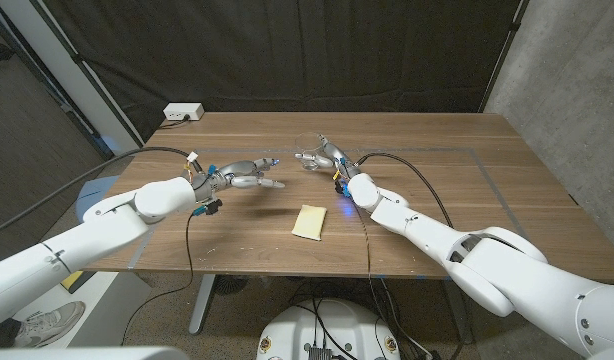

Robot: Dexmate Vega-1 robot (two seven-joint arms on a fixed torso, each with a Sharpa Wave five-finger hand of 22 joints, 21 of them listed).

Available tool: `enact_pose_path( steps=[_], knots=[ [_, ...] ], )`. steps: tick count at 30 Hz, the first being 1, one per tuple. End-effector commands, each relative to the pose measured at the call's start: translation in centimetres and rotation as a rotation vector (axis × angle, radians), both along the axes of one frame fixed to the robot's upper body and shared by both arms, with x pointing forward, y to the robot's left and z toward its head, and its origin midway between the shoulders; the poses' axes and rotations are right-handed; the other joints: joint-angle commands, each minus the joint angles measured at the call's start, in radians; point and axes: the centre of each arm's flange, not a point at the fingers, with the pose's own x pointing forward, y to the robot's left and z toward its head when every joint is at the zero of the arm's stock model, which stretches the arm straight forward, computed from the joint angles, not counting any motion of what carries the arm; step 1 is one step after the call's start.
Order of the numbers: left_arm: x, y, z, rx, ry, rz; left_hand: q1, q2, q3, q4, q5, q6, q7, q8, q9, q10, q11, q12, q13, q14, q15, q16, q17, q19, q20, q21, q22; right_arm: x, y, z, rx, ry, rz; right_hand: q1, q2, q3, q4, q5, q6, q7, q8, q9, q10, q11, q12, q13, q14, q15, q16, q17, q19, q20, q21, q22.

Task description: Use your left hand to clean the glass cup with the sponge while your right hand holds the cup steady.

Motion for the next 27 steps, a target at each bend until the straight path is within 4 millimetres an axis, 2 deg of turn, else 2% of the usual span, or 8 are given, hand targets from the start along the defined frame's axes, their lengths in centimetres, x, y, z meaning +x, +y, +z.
enact_pose_path(
  steps=[1,6,10,12,19,22,24,27],
  knots=[
    [0.7,0.3,0.2,-0.017,0.008,-0.007,0.006,0.005,-0.004,0.003,0.009,0.009,0.001,0.006,0.003,-0.006,0.003,0.004,0.004,-0.006,-0.002,0.008,0.003,0.002,-0.008,-0.002,0.003,0.5,1.2,0.3,0.033,-0.024,-0.032,0.033,0.009,-0.003,-0.009,0.012,-0.001,-0.024,0.018,0.002,0.001,-0.015,0.016,0.006,0.035,-0.003,0.013,0.004,0.006,0.005,0.001,0.004],
    [1.0,0.4,0.3,-0.023,0.013,-0.01,0.005,0.006,-0.006,0.005,0.01,0.013,0.004,0.007,0.004,-0.006,0.003,0.004,0.004,-0.007,-0.002,0.009,0.004,0.004,-0.009,-0.002,0.003,0.9,1.3,0.0,0.068,-0.009,-0.061,0.063,0.028,-0.008,-0.007,0.018,0.08,-0.079,0.043,0.002,0.026,-0.049,0.029,0.008,0.047,-0.009,0.012,0.009,-0.005,0.013,-0.004,0.007],
    [1.2,0.4,0.3,-0.025,0.015,-0.009,0.004,0.006,-0.008,0.007,0.01,0.014,0.004,0.006,0.004,-0.007,0.004,0.004,0.004,-0.007,-0.002,0.009,0.004,0.004,-0.01,-0.003,0.003,1.2,1.3,-0.2,0.098,0.01,-0.083,0.123,0.057,-0.003,-0.012,0.022,0.144,-0.086,0.058,0.002,0.089,-0.112,0.055,0.01,0.108,-0.054,0.024,0.009,0.063,-0.051,0.019,0.009],
    [1.2,0.5,0.4,-0.025,0.014,-0.008,0.003,0.007,-0.009,0.009,0.011,0.013,0.004,0.006,0.005,-0.007,0.004,0.004,0.005,-0.008,-0.002,0.009,0.005,0.004,-0.01,-0.003,0.003,1.3,1.3,-0.3,0.11,0.019,-0.089,0.17,0.077,0.0,-0.015,0.02,0.232,-0.134,0.082,0.0,0.146,-0.137,0.076,0.01,0.15,-0.07,0.026,0.007,0.102,-0.072,0.029,0.009],
    [1.5,0.5,0.6,-0.026,0.017,-0.008,0.002,0.008,-0.013,0.011,0.011,0.012,0.006,0.004,0.005,-0.015,0.011,0.001,0.006,-0.011,0.002,0.008,0.005,0.002,-0.013,-0.005,0.003,1.7,1.1,-0.4,0.136,0.075,-0.089,0.208,0.178,0.021,0.014,0.003,0.453,-0.234,0.137,-0.008,0.175,-0.107,0.08,0.008,0.144,-0.06,0.009,0.013,0.082,-0.078,0.014,0.012],
    [1.6,0.5,0.7,-0.027,0.019,-0.006,0.002,0.008,-0.014,0.012,0.012,0.007,0.007,0.001,0.005,-0.016,0.012,0.001,0.006,-0.015,0.001,0.007,0.006,0.002,-0.013,-0.006,0.003,1.8,1.0,-0.5,0.157,0.087,-0.089,0.23,0.218,0.033,0.016,-0.008,0.542,-0.273,0.156,-0.01,0.199,-0.194,0.088,0.009,0.164,-0.074,0.012,0.014,0.086,-0.079,0.015,0.014],
    [1.7,0.4,0.7,-0.028,0.021,-0.005,0.002,0.008,-0.015,0.013,0.012,0.005,0.008,0.001,0.005,-0.02,0.017,0.0,0.006,-0.016,0.003,0.007,0.006,0.002,-0.013,-0.007,0.003,1.8,0.9,-0.5,0.178,0.1,-0.085,0.234,0.224,0.031,0.017,-0.02,0.613,-0.277,0.173,-0.011,0.231,-0.217,0.098,0.01,0.182,-0.086,0.015,0.015,0.105,-0.076,0.022,0.014],
    [1.9,0.3,0.8,-0.026,0.025,-0.002,0.002,0.008,-0.017,0.014,0.013,0.001,0.007,-0.002,0.006,-0.025,0.015,-0.001,0.007,-0.021,0.004,0.005,0.006,0.001,-0.014,-0.008,0.003,1.9,0.8,-0.5,0.229,0.125,-0.068,0.262,0.227,0.026,0.008,-0.041,0.681,-0.271,0.174,-0.014,0.371,-0.285,0.145,0.01,0.313,-0.16,0.044,0.013,0.195,-0.117,0.055,0.017]
  ],
)
